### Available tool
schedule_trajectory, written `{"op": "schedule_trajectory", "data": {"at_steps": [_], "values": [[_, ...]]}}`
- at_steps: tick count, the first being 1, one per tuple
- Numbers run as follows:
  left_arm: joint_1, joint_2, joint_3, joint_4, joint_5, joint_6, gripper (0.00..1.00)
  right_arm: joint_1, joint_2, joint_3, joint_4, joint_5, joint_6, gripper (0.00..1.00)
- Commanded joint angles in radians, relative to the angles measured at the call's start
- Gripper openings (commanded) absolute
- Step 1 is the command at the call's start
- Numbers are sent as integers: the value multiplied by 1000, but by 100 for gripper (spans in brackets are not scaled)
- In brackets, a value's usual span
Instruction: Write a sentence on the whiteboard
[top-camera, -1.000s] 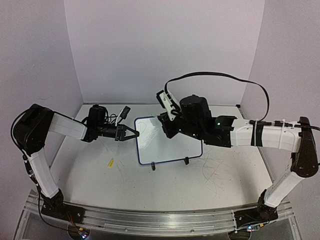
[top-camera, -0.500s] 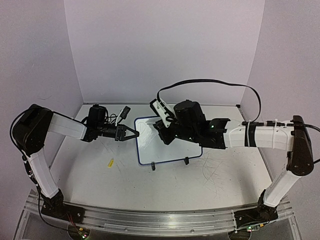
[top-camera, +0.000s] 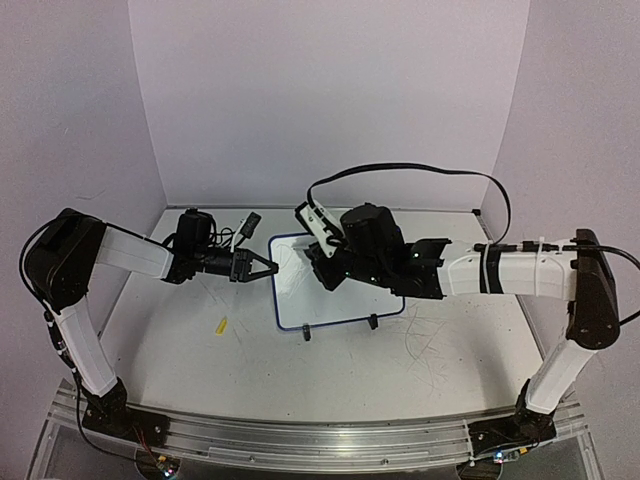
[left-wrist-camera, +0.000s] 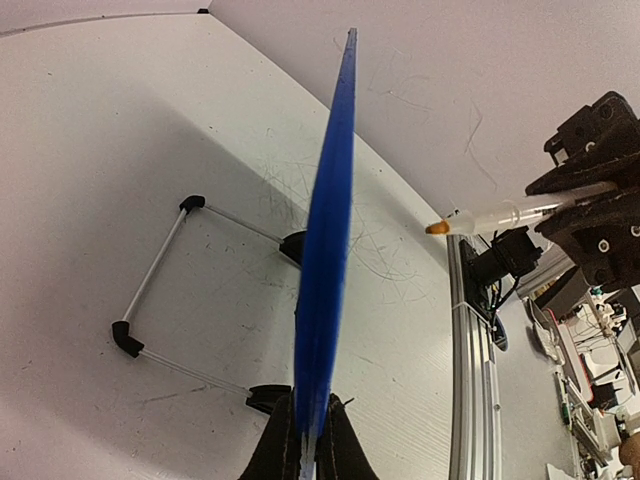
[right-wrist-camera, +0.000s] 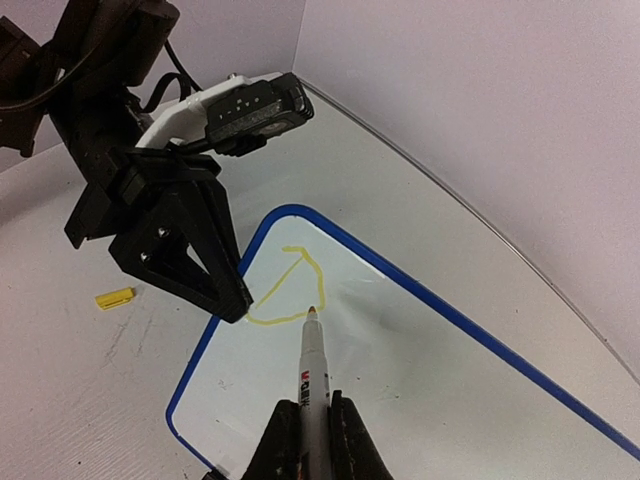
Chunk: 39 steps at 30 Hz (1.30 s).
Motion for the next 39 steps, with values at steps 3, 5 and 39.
{"op": "schedule_trajectory", "data": {"at_steps": [3, 5, 39], "values": [[0, -29, 22, -32, -27, 21, 0, 1, 22, 36, 51, 28, 2, 0], [0, -30, 22, -34, -27, 22, 0, 2, 35, 47, 45, 41, 4, 0], [0, -31, 26, -43, -26, 30, 0, 2, 93, 90, 3, 72, 17, 0]]}}
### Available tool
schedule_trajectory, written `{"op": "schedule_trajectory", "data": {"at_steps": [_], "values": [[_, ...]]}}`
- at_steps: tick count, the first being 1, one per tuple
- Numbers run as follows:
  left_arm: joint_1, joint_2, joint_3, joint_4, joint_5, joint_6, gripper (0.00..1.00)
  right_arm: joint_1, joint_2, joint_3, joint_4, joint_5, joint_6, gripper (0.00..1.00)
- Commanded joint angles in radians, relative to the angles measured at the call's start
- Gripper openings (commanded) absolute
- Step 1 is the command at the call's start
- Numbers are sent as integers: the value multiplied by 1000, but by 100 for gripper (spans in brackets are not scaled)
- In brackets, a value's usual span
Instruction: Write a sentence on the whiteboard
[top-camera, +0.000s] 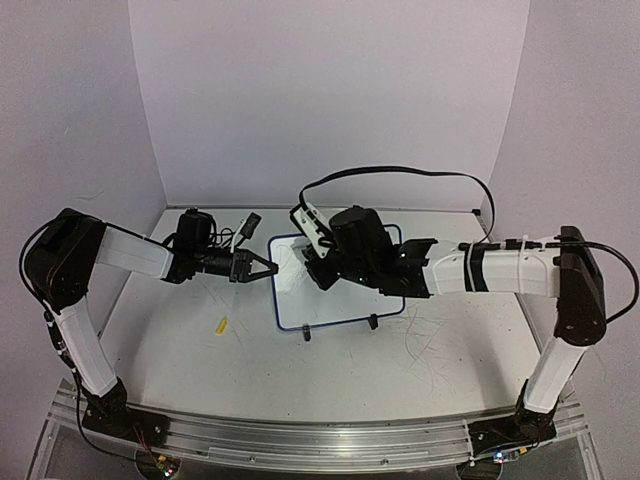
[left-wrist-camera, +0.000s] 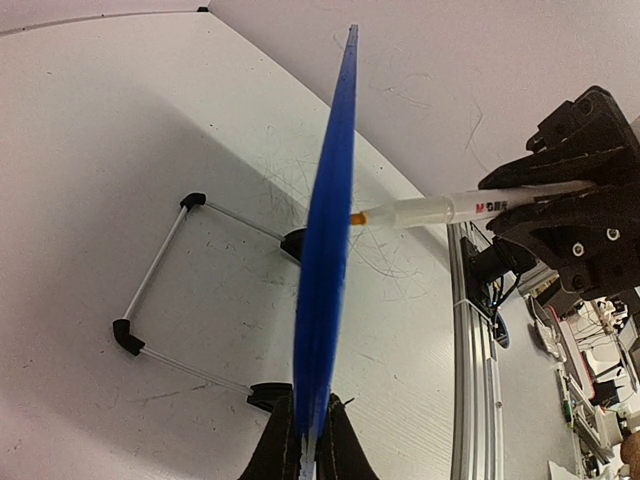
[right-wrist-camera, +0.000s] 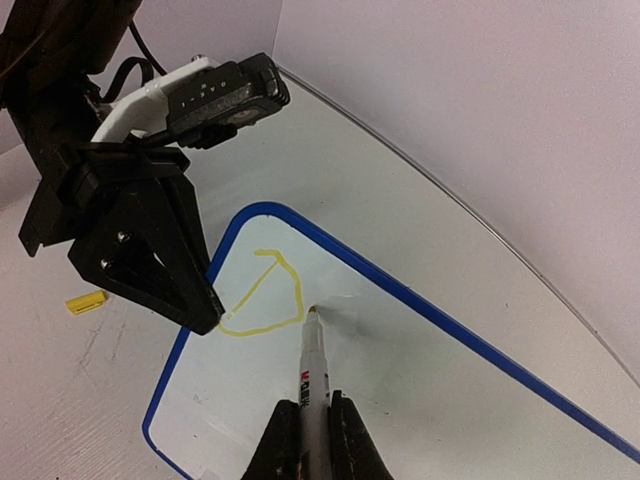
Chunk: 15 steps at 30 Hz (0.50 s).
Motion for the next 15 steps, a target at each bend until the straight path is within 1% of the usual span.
{"op": "schedule_trajectory", "data": {"at_steps": [1, 15], "values": [[0, -30, 24, -28, -26, 15, 0, 2, 20, 40, 5, 22, 17, 0], [-1, -27, 26, -29, -25, 15, 0, 2, 6, 29, -20, 74, 37, 0]]}}
